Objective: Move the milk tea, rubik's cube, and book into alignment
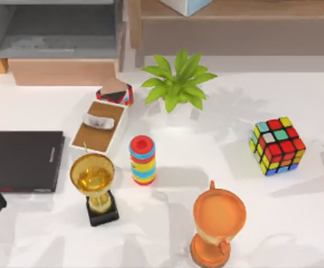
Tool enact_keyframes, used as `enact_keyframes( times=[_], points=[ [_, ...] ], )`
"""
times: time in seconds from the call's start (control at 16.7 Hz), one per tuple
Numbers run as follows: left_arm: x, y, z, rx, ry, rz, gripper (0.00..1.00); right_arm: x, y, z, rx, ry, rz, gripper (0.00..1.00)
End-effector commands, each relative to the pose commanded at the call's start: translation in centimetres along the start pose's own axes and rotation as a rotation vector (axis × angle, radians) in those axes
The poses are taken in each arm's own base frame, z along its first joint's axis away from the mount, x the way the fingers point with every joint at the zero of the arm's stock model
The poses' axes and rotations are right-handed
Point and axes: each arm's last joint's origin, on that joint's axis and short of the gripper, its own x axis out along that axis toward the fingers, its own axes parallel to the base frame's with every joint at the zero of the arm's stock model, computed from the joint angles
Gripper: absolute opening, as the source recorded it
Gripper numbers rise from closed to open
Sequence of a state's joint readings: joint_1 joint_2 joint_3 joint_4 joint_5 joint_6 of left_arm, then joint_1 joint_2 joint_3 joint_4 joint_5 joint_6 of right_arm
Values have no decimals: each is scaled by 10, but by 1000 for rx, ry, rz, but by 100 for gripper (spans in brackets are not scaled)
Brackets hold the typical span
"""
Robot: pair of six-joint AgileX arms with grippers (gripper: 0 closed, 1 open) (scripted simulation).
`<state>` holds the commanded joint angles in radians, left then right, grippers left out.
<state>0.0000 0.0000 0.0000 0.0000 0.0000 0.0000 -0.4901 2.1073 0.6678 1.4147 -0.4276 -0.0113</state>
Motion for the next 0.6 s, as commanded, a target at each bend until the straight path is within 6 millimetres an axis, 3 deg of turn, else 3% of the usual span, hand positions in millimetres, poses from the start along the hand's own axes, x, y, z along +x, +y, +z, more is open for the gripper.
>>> enact_keyframes(
  times=[0.3, 0.6],
  points=[
    [0, 0, 0, 0, 0, 0, 100, -25, 1, -3, 6, 9, 4, 100],
    [0, 0, 0, 0, 0, 0, 100, -26, 2, -3, 8, 10, 7, 100]
  ],
)
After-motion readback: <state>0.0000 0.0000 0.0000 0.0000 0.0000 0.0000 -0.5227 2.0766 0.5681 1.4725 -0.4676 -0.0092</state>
